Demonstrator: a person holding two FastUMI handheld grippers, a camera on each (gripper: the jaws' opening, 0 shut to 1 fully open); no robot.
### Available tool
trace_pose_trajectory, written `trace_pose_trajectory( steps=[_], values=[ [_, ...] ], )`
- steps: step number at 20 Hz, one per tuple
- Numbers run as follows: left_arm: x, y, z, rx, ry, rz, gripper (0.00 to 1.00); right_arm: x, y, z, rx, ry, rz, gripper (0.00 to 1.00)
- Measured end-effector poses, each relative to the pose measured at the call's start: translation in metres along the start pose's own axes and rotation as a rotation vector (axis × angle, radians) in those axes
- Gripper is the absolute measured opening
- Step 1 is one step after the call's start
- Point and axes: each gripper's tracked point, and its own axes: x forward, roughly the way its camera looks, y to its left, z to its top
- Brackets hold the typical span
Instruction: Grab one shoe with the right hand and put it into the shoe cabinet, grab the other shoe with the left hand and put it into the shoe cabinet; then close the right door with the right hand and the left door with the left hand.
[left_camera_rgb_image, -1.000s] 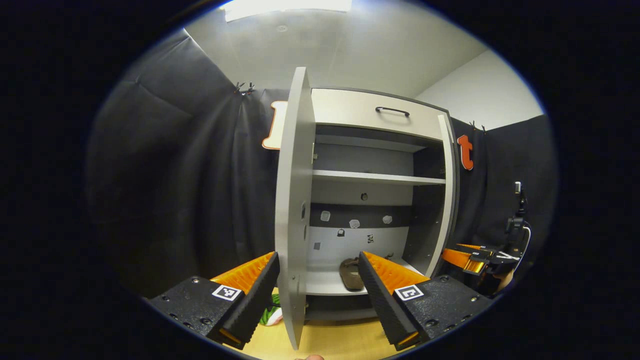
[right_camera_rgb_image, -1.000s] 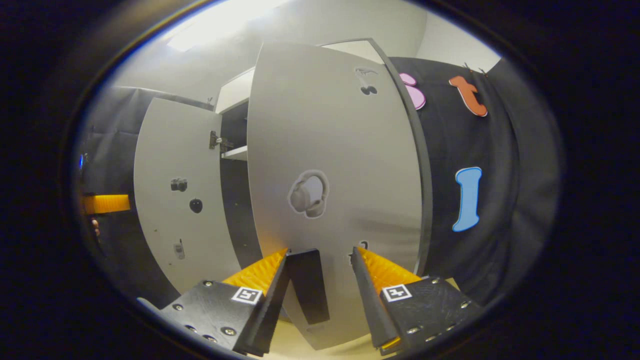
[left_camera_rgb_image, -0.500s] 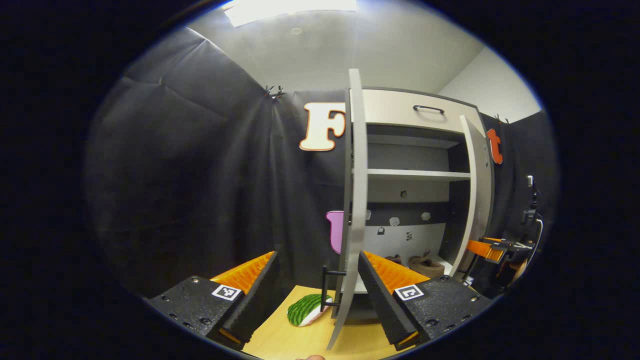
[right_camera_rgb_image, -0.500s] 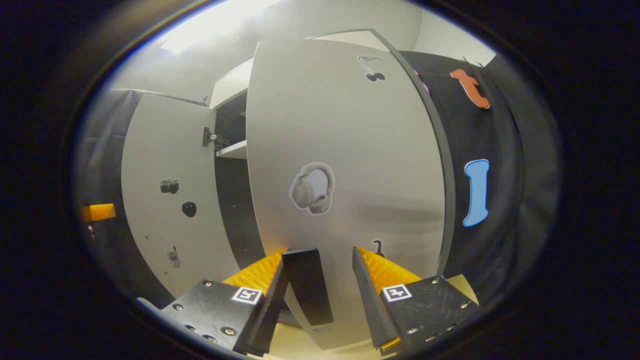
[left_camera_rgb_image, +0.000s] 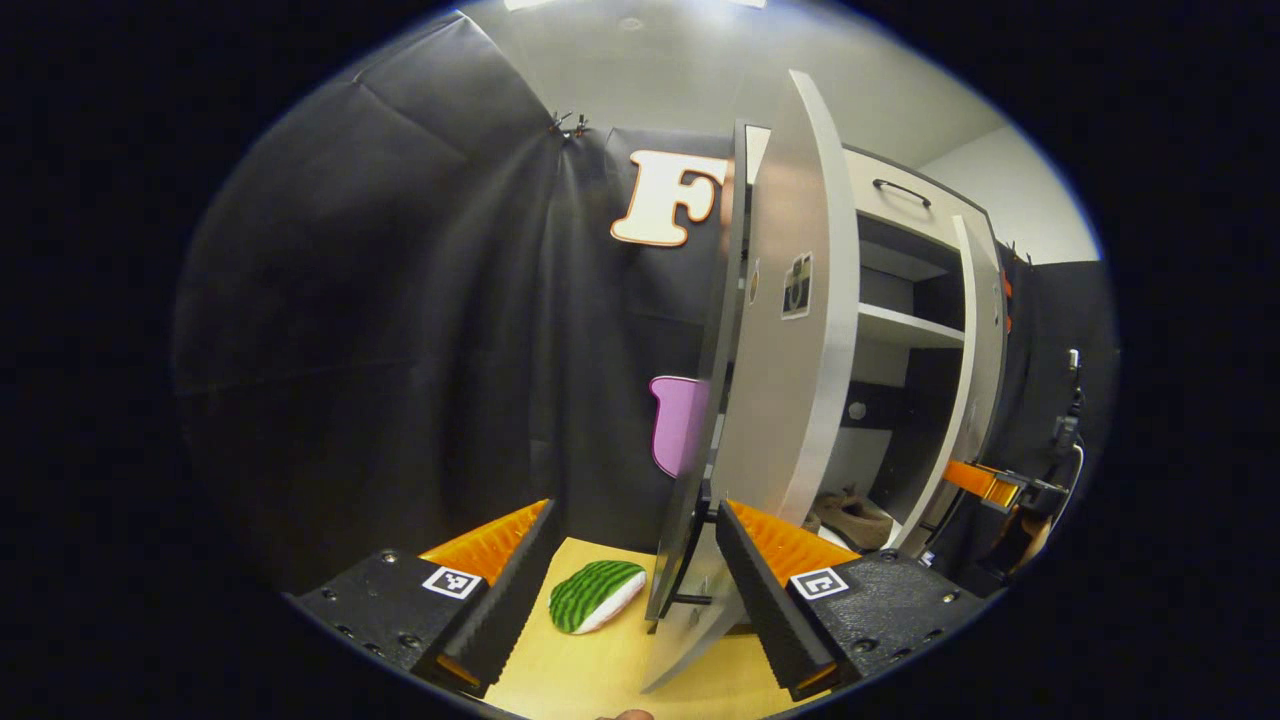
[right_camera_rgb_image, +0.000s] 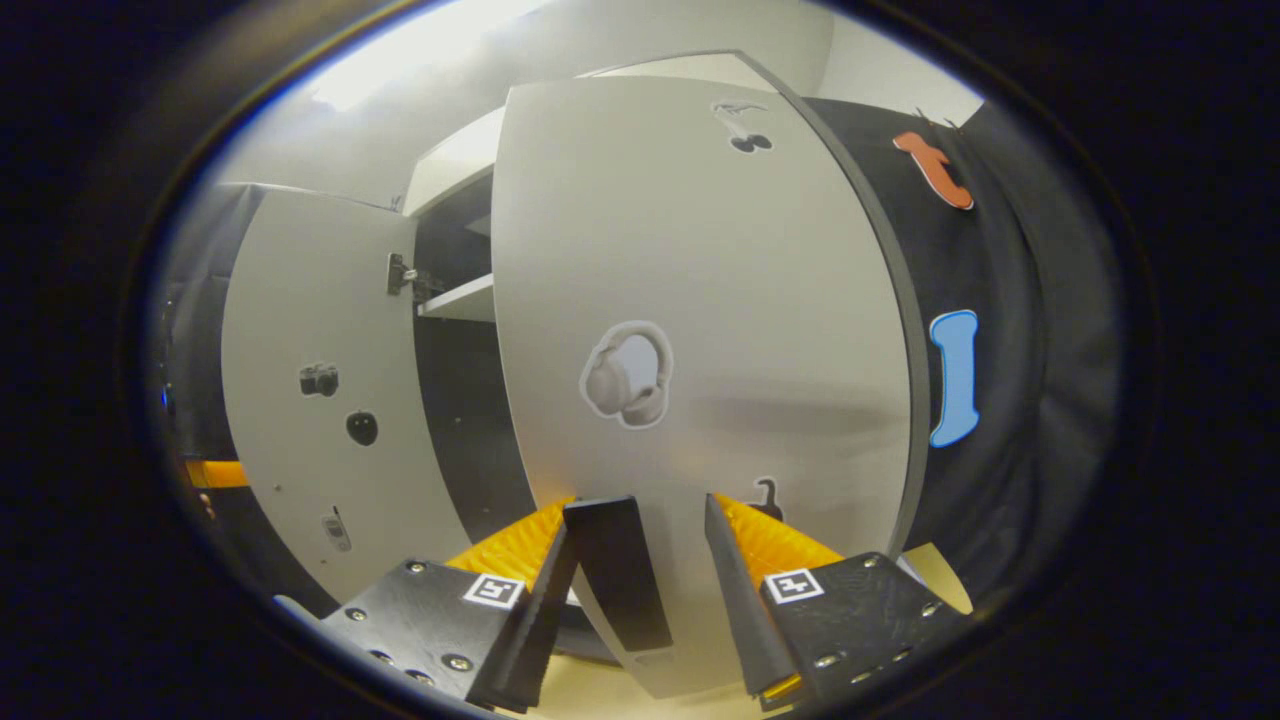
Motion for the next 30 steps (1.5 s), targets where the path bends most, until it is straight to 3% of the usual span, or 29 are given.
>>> trace_pose_trajectory(
  steps=[2,5,6,8,9,14,15,21,22,27,28,30],
  values=[
    [0.003,0.001,-0.002,-0.009,0.004,-0.016,0.93,0.003,0.001,0.0,-0.002,-0.007,-0.008,0.72],
    [0.004,0.001,-0.002,-0.021,-0.002,-0.05,0.96,0.013,0.002,-0.003,0.007,-0.009,-0.023,0.72],
    [0.005,0.001,-0.002,-0.021,0.001,-0.056,0.92,0.016,0.003,-0.005,0.011,-0.007,-0.028,0.72],
    [0.006,0.0,-0.003,-0.006,-0.002,-0.063,1.0,0.022,0.004,-0.009,0.017,-0.002,-0.037,0.72],
    [0.004,-0.001,-0.003,0.003,-0.004,-0.073,0.96,0.025,0.004,-0.009,0.014,-0.006,-0.039,0.72],
    [0.006,-0.01,-0.004,0.049,-0.015,-0.12,1.0,0.037,0.006,-0.013,-0.023,-0.02,-0.064,0.72],
    [0.006,-0.011,-0.004,0.053,-0.02,-0.123,0.92,0.039,0.005,-0.013,-0.046,-0.023,-0.072,0.72],
    [0.011,-0.008,-0.009,0.025,-0.027,-0.141,1.0,0.05,0.004,-0.015,-0.12,-0.05,-0.094,0.71],
    [0.013,-0.007,-0.01,0.023,-0.028,-0.141,0.92,0.051,0.004,-0.015,-0.121,-0.051,-0.098,0.7],
    [0.018,-0.008,-0.012,0.019,-0.04,-0.153,0.9,0.056,0.005,-0.017,-0.134,-0.058,-0.104,0.72],
    [0.018,-0.008,-0.013,0.014,-0.036,-0.156,0.95,0.057,0.005,-0.017,-0.135,-0.057,-0.108,0.72],
    [0.017,-0.009,-0.012,0.007,-0.038,-0.166,0.91,0.059,0.004,-0.016,-0.146,-0.055,-0.117,0.72]
  ],
)
